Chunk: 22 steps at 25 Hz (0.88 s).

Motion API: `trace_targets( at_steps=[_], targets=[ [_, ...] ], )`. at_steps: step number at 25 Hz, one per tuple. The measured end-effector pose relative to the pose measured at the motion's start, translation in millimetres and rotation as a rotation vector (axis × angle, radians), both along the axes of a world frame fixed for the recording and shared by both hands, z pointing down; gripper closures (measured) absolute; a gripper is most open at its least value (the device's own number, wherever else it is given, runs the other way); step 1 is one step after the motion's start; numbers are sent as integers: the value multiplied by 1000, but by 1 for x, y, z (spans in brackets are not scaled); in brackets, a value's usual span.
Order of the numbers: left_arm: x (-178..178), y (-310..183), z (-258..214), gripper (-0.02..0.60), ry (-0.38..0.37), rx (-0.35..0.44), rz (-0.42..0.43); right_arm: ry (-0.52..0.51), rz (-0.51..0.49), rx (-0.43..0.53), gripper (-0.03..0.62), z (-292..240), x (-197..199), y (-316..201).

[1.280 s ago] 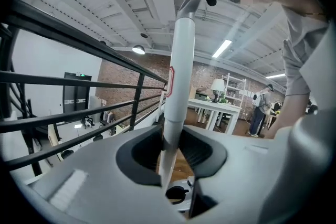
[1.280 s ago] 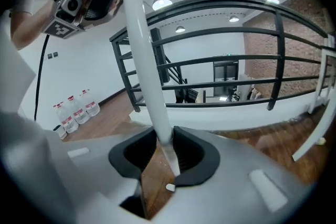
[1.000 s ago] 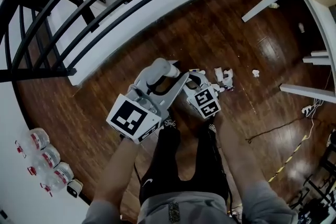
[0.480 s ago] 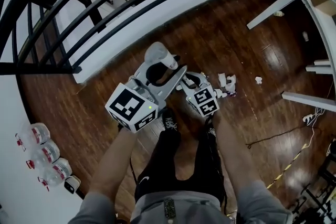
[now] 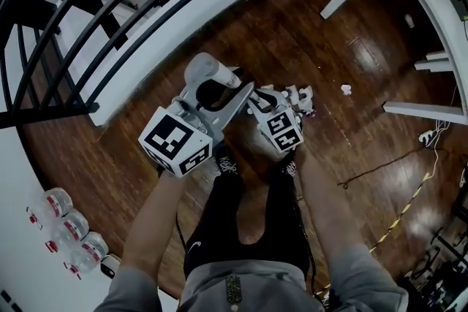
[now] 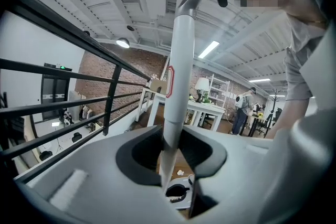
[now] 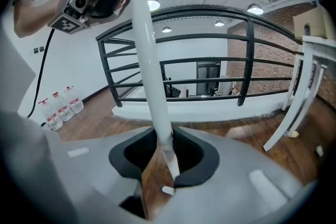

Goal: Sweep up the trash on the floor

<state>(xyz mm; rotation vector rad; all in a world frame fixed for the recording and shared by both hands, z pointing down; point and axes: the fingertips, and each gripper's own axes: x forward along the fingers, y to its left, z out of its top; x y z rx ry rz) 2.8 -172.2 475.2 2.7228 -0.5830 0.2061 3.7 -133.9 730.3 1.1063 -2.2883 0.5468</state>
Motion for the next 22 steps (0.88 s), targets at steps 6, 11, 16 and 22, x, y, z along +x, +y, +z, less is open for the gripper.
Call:
trace_targets(
  at_steps=[6, 11, 16, 22],
  targets=[
    [55, 20, -37, 488, -5, 63, 55, -42, 45, 55, 502, -36, 48, 10],
    [117, 41, -98, 489, 15, 106, 72, -64, 67, 116, 502, -97, 110, 28],
    [176, 51, -128, 490, 84, 72, 47, 8, 63, 109, 502, -129, 195, 48],
    [232, 58, -107, 489, 181, -17, 31, 152, 27, 48, 502, -116, 284, 67]
  ],
)
